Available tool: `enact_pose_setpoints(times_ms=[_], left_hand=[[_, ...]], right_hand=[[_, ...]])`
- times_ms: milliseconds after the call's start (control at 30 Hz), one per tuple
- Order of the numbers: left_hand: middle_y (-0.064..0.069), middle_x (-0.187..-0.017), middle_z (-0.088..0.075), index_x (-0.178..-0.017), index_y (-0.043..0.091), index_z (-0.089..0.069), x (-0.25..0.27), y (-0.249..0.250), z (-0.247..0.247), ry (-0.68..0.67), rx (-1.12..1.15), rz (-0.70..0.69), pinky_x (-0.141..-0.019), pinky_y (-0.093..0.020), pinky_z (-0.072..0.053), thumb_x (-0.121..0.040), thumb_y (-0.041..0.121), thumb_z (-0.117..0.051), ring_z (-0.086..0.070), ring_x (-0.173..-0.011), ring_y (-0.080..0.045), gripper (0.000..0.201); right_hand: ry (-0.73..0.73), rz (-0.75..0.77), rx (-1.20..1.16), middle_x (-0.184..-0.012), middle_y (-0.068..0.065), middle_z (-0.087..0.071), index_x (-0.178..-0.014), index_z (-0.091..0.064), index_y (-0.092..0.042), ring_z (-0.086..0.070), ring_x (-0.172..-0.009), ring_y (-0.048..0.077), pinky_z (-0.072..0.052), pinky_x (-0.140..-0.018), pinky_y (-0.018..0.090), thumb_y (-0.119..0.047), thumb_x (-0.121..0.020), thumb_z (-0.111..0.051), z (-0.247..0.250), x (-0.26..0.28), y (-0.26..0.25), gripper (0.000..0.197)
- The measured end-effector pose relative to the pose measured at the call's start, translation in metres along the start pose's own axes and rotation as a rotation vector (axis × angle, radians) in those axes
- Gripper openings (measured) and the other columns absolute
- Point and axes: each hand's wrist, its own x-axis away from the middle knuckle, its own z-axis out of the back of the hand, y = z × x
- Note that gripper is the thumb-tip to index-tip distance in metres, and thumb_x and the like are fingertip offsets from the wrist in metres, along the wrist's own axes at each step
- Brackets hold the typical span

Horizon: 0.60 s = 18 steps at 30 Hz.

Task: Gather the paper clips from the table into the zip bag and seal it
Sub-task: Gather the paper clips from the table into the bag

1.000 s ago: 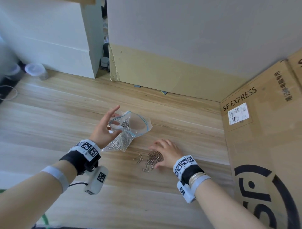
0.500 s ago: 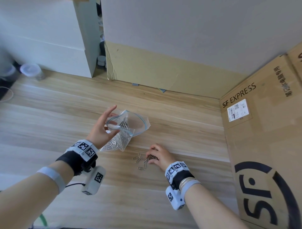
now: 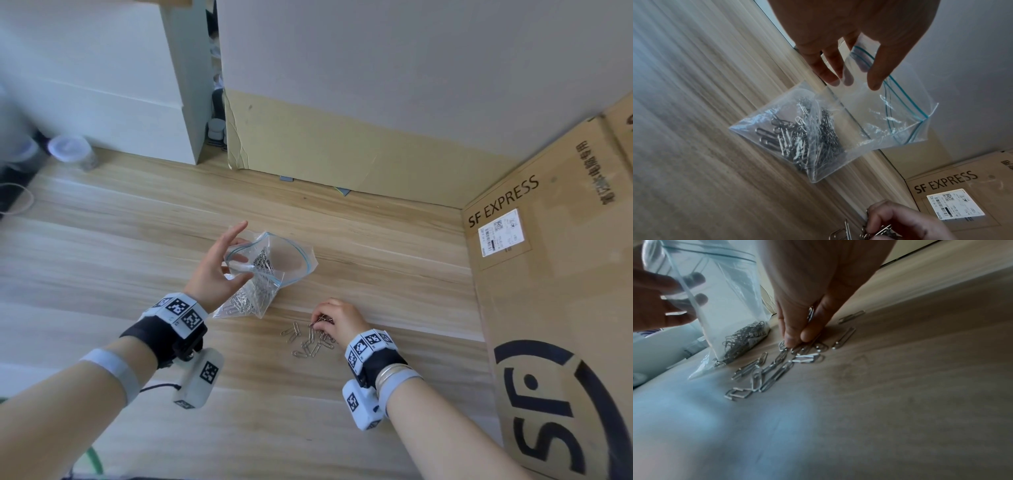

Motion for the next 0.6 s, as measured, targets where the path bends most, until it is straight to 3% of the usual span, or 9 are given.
enact_pose_setpoints(times_ms=[200,300,433,600], left_hand=[[0.019,-0.112,-0.049,-0.12,0.069,-0.023,0.0,-0.001,0.001,0.0,-0.001,-0.012,-0.077,-0.023,-0.051,-0.072,0.002,-0.071,-0.058,-0.088,0.0,0.095],[0.019,-0.112,-0.048,-0.12,0.068,-0.023,0.0,-0.001,0.001,0.002,0.005,-0.01,-0.077,-0.025,-0.052,-0.073,0.002,-0.07,-0.059,-0.089,-0.002,0.094],[0.018,-0.113,-0.048,-0.12,0.068,-0.023,-0.002,0.0,-0.001,-0.006,0.007,-0.016,-0.078,-0.028,-0.051,-0.072,0.001,-0.07,-0.058,-0.091,-0.003,0.095],[0.007,-0.115,-0.049,-0.122,0.066,-0.023,-0.005,0.004,-0.003,-0.018,0.014,-0.028,-0.077,-0.022,-0.051,-0.071,0.003,-0.072,-0.057,-0.091,0.0,0.095]], right_hand=[[0.011,-0.055,-0.018,-0.089,0.0,-0.056,-0.086,-0.067,-0.009,-0.053,-0.072,0.013,-0.047,-0.077,0.029,-0.012,-0.08,-0.067,0.011,0.002,-0.003,0.007],[0.029,-0.07,-0.016,-0.092,0.001,-0.062,-0.085,-0.066,-0.014,-0.055,-0.064,0.008,-0.048,-0.075,0.024,-0.015,-0.081,-0.066,0.029,0.005,-0.012,0.004],[0.115,0.015,-0.066,-0.088,-0.005,-0.058,-0.086,-0.065,-0.011,-0.058,-0.063,0.002,-0.048,-0.063,0.01,-0.014,-0.082,-0.064,0.066,0.004,-0.04,0.005],[0.212,0.233,-0.042,-0.087,-0.004,-0.058,-0.085,-0.067,-0.012,-0.06,-0.065,0.013,-0.048,-0.065,0.01,-0.013,-0.08,-0.066,0.087,-0.022,-0.091,0.005]])
